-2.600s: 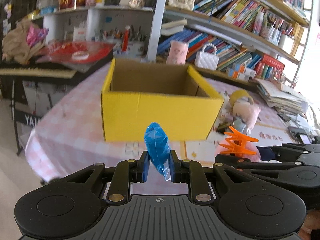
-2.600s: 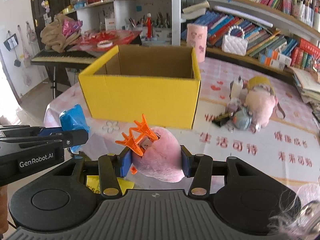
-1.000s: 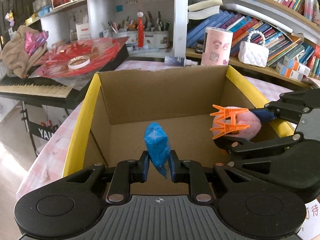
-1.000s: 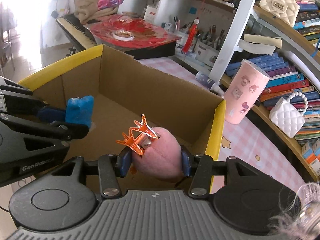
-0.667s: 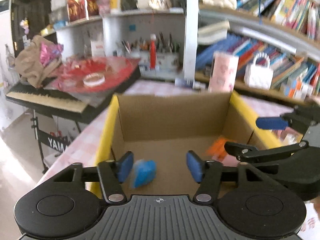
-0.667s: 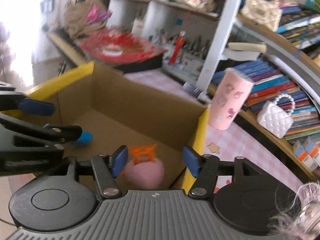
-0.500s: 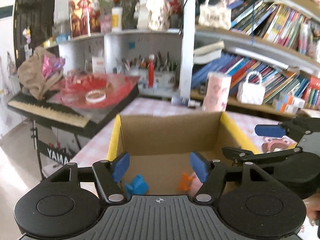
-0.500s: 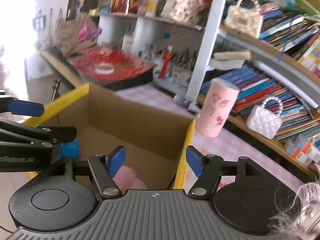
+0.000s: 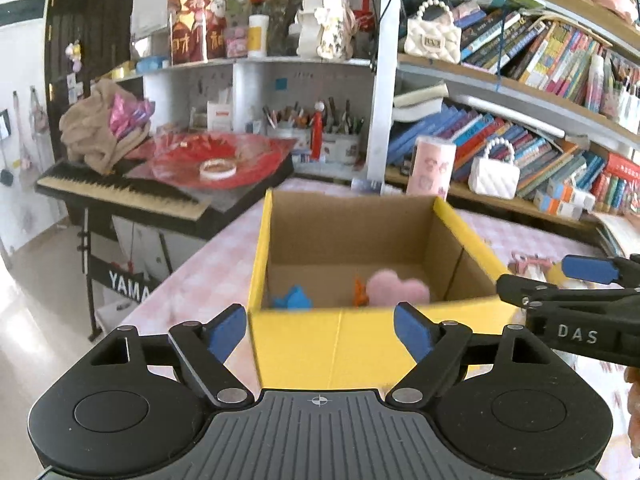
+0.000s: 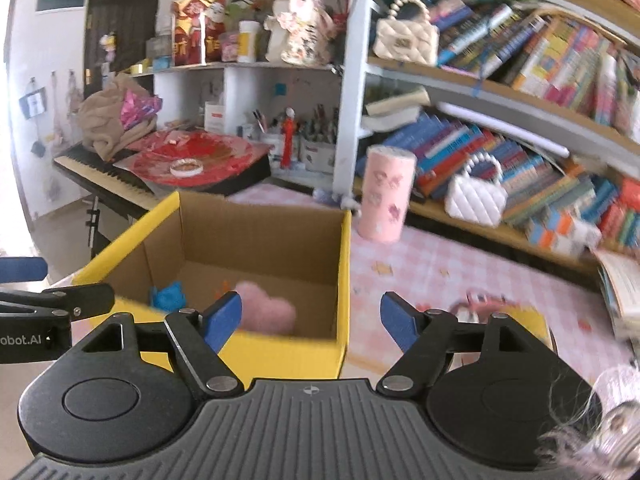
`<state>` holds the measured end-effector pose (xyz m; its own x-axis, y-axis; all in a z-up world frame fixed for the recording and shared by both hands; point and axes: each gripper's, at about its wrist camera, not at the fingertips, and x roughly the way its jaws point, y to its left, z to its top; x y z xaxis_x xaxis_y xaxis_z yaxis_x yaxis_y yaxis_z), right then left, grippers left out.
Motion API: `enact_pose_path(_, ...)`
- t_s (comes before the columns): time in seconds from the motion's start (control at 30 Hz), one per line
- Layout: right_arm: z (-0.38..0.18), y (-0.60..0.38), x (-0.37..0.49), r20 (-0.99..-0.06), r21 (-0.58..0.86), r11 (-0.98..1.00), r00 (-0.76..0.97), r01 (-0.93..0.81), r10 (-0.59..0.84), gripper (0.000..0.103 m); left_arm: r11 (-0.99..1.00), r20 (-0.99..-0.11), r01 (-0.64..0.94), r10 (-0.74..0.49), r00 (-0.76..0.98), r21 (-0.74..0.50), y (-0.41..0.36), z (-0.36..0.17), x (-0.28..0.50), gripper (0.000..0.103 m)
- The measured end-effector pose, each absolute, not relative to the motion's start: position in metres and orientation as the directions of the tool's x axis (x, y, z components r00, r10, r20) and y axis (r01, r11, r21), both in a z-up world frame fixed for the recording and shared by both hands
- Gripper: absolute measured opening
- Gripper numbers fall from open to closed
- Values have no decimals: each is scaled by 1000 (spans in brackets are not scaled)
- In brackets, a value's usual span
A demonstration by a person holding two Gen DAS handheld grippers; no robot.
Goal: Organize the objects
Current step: 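Move both tools back toward the remaining toys on the table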
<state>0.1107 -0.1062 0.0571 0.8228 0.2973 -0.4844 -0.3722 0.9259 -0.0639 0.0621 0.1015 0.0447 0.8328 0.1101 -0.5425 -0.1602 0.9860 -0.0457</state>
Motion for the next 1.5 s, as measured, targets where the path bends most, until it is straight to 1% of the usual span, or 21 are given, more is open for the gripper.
enact_pose_path(0.2,38,-111,74,-539,-54,952,811,-303,227,77,988,-596,-153,103,796,-34,102,28,35,83)
enact_pose_path(0.3,29,-113,57,-575,-32,970,798,-242,180,81,987,-617,-157,102,780,-35,102,23,21,83)
enact_pose_path(0.37,24,-114,47,-598,-5,974,782,-226,178,83,987,-629,-156,98,771,-38,101,19,13,86)
enact_pose_path(0.47,16,-109,32,-619,-34,974,770,-222,154,84,989,-647,-143,86,757,-37,100,14,4,87)
enact_pose_path(0.57,13,-109,23,-629,-51,976,766,-209,131,87,990,-655,-133,73,752,-43,100,11,-3,87)
enact_pose_path(0.67,10,-112,13,-634,-48,980,764,-195,121,89,992,-655,-119,62,753,-43,96,9,-12,91)
enact_pose_path(0.97,6,-132,-16,-649,-21,992,756,-128,84,92,998,-671,-32,-18,741,-61,79,2,-27,91)
enact_pose_path(1.27,1,-157,-39,-660,-35,999,751,-13,-13,94,995,-687,63,-101,720,-81,57,-5,-33,91)
enact_pose_path(1.5,-1,-173,-41,-668,-35,999,742,36,-51,95,992,-690,91,-128,713,-89,48,-4,-28,91)
